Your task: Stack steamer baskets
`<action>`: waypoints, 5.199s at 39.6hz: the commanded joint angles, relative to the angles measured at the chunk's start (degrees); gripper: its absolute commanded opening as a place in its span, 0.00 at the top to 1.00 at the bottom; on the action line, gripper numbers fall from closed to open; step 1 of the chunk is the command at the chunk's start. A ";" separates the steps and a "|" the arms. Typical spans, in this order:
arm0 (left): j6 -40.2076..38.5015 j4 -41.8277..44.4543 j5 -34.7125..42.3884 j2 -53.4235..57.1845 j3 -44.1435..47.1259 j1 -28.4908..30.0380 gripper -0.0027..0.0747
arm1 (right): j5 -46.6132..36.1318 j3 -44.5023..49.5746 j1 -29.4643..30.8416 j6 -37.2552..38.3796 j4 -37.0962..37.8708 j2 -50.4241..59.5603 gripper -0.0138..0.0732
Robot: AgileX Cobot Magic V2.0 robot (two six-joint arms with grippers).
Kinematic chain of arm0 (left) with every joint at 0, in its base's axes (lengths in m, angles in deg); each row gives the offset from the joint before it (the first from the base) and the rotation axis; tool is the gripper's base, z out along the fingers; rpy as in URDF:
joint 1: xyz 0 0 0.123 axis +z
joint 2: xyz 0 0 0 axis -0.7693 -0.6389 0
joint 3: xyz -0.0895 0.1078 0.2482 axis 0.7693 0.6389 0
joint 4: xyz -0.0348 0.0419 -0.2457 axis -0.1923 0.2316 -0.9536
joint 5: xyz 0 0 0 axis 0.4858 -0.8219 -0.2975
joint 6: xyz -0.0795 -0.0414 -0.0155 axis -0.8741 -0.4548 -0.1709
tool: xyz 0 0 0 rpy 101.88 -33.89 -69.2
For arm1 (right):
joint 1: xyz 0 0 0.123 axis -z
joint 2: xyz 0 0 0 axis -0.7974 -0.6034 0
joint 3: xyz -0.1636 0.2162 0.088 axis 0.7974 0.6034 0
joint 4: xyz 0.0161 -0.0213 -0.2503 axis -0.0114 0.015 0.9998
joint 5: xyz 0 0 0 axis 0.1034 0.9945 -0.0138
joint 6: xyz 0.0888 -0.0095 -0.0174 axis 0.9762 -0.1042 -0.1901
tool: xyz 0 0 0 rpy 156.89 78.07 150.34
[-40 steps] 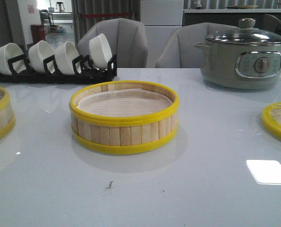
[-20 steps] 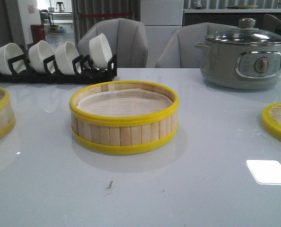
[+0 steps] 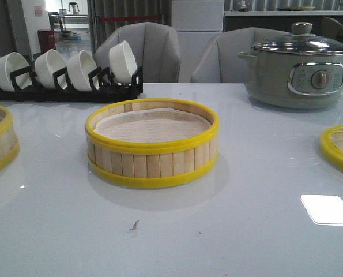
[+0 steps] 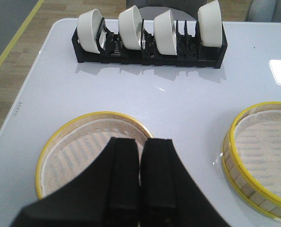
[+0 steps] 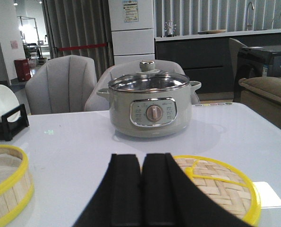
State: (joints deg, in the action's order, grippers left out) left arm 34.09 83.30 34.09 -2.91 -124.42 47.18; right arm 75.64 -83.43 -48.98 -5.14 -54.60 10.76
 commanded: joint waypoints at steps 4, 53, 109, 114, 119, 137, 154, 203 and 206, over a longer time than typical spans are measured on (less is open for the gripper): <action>-0.02 0.49 3.95 0.52 -2.05 -0.07 0.86 | 7.89 -14.09 -0.64 1.05 2.27 -2.13 0.78; 1.58 0.35 -1.76 -0.19 -2.05 -0.07 0.86 | 18.45 -41.55 -1.39 0.80 1.74 -38.59 0.69; 5.83 -7.44 4.59 -49.31 -13.73 -2.92 0.24 | 18.62 -41.55 -1.39 0.80 1.74 -38.79 0.45; 5.83 -7.44 4.59 -50.95 -13.73 -2.92 0.25 | 18.62 -41.55 -1.39 0.80 1.74 -38.79 0.45; 5.83 -7.44 4.59 -51.64 -13.73 -2.92 0.32 | 18.62 -41.55 -1.39 0.80 1.74 -38.79 0.45; 5.92 -6.70 -3.24 -49.16 -21.13 -5.34 0.85 | 19.88 -41.55 -1.39 0.80 1.74 -38.79 0.45; 5.92 -7.62 -9.08 -47.89 -38.64 -25.83 0.85 | 19.94 -41.55 -1.39 0.80 1.74 -38.79 0.45; 5.82 -10.47 0.10 -57.94 -39.00 -40.22 0.85 | 25.61 -41.50 -1.39 0.80 1.74 -38.79 0.45; 5.82 -10.37 -0.02 -57.94 -39.00 -40.22 0.85 | 25.61 -41.50 -1.39 0.80 1.74 -38.79 0.45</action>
State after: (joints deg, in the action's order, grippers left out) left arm 39.71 74.74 29.66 -64.10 -161.18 7.26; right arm 105.50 -122.72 -50.39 -4.25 -52.61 -27.81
